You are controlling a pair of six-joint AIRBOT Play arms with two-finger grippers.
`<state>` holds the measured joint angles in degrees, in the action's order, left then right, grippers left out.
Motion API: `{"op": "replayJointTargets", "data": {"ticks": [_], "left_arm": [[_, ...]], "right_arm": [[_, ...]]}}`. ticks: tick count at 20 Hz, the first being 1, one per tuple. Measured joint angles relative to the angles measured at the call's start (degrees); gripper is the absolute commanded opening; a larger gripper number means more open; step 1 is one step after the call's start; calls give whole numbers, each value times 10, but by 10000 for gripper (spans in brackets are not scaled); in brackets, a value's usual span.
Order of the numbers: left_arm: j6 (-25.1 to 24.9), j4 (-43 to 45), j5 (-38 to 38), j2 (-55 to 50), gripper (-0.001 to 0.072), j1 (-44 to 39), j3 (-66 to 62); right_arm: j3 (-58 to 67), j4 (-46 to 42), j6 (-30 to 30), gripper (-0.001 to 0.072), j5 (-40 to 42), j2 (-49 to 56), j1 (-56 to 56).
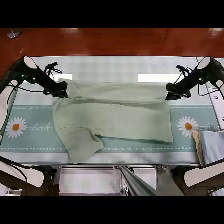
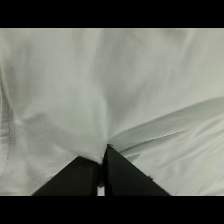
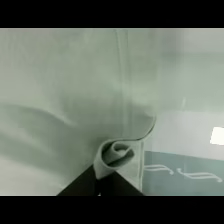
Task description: Fold the shirts.
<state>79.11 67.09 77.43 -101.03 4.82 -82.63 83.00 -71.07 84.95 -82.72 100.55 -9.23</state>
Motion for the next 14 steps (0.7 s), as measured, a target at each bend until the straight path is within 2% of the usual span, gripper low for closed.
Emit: {"op": "replayJointTargets", "data": {"ticks": [1,4,8,11,14], "left_arm": [[3,2,14,0,703,3,0],[9,13,64,4,703,12,-2],[8,20,96,56,702,29,30],[3,27,87,137,702,75,134],[9,21,39,232,701,147,283]], "right_arm": [[0,-4,3,617,-9,0,1],[0,0,-11,624,-38,-17,3],[-7,-1,-39,625,-34,-103,-14],[-64,2,-47,624,-1,-199,-66],[-180,40,-56,624,47,-303,-130]]}}
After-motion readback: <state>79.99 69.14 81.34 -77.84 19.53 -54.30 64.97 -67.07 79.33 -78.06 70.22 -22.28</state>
